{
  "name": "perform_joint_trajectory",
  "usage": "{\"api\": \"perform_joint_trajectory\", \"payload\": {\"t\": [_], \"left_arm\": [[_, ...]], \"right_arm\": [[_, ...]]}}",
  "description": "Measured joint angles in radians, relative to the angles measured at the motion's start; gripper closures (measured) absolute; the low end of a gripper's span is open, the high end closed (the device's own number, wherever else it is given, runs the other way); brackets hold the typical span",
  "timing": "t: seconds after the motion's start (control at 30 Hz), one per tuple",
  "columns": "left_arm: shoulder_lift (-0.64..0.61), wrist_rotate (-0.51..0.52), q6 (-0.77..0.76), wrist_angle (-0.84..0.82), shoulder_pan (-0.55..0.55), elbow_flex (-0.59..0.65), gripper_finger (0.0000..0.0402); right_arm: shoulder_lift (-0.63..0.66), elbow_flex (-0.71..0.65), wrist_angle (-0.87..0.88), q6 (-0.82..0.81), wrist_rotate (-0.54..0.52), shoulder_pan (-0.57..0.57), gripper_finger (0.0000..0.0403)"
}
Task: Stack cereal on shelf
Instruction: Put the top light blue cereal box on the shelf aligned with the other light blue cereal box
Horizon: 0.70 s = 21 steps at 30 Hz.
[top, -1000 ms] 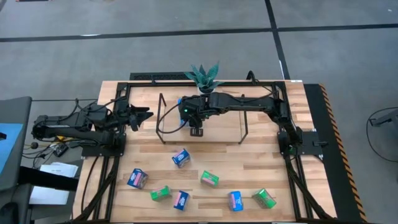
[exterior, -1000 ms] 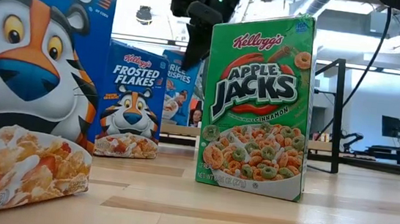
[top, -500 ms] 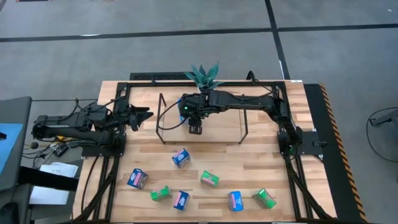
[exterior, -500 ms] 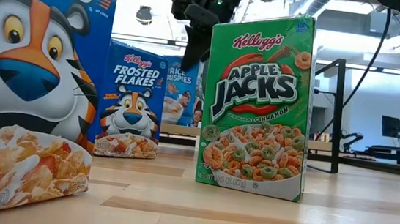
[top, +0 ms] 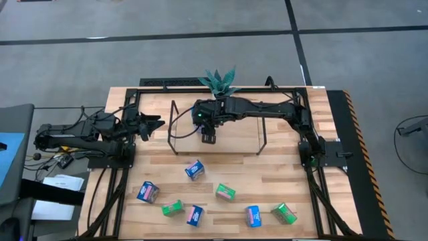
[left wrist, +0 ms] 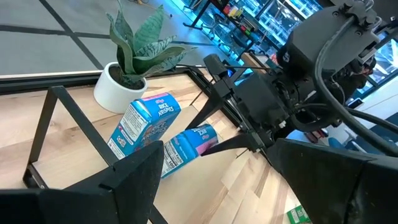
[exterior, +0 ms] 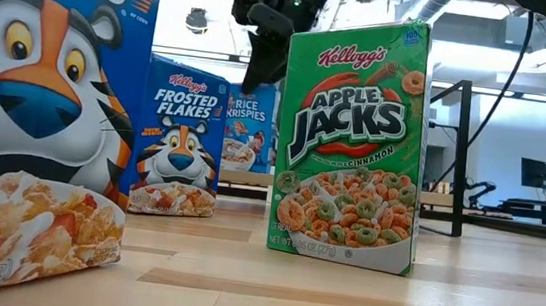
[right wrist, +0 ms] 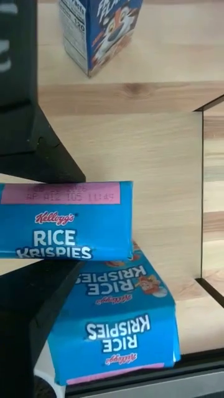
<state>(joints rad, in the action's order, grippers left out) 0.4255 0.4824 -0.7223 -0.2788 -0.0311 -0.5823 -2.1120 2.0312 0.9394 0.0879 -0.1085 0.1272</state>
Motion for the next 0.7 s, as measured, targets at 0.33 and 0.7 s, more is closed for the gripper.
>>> {"api": "perform_joint_trajectory", "payload": {"t": [0.33,0.7], "left_arm": [[0.000,0.000,0.000,0.000,0.000,0.000,0.0102],[0.000,0.000,0.000,0.000,0.000,0.000,0.0102]], "right_arm": [[0.008,0.062,0.034,0.006,-0.001,0.004,0.0177],[0.033,0.129,0.097,0.007,-0.003,-0.002,0.0181]]}}
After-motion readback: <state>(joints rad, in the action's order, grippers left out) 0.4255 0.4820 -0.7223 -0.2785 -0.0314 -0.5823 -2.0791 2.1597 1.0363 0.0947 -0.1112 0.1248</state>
